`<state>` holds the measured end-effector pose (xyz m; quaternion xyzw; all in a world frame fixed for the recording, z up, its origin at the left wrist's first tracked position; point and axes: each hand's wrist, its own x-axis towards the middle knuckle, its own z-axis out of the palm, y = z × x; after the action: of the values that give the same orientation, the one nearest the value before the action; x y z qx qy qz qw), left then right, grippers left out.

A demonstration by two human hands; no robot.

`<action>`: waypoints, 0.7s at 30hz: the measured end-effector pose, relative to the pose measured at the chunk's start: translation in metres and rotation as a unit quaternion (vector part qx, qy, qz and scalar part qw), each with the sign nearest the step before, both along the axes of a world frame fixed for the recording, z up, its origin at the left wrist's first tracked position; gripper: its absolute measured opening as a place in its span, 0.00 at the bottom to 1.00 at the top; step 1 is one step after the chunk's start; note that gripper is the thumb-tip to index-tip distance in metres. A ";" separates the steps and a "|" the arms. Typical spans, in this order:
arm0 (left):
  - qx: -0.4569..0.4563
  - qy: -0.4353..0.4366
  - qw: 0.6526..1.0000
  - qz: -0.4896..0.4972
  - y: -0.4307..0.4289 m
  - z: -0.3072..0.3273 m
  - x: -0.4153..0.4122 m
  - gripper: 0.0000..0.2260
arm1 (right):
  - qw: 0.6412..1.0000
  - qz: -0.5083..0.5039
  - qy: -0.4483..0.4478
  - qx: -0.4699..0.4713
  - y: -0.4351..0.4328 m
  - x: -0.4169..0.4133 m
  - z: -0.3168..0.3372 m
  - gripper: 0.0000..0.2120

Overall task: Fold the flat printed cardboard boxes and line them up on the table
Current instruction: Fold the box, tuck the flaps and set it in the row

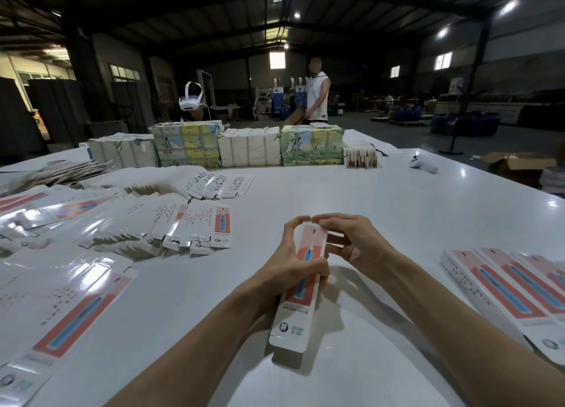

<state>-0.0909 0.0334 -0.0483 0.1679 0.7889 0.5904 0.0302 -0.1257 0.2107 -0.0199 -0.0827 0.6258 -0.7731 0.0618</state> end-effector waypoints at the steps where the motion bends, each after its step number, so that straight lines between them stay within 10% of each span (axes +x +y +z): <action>1: 0.009 -0.005 1.000 0.003 -0.001 0.000 -0.001 0.41 | 1.000 0.010 0.005 -0.002 -0.001 0.000 -0.001 0.09; 17: 0.132 -0.115 0.985 -0.004 -0.004 -0.001 0.002 0.42 | 0.987 -0.057 0.121 0.092 -0.017 0.013 -0.006 0.08; 21: 0.239 -0.135 0.961 0.013 0.005 0.004 0.002 0.39 | 0.944 -0.101 0.210 0.234 -0.021 0.018 -0.008 0.14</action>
<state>-0.0884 0.0383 -0.0445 0.0789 0.6154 0.7794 0.0873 -0.1080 0.1893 -0.0284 -0.1626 0.7928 -0.5725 -0.1316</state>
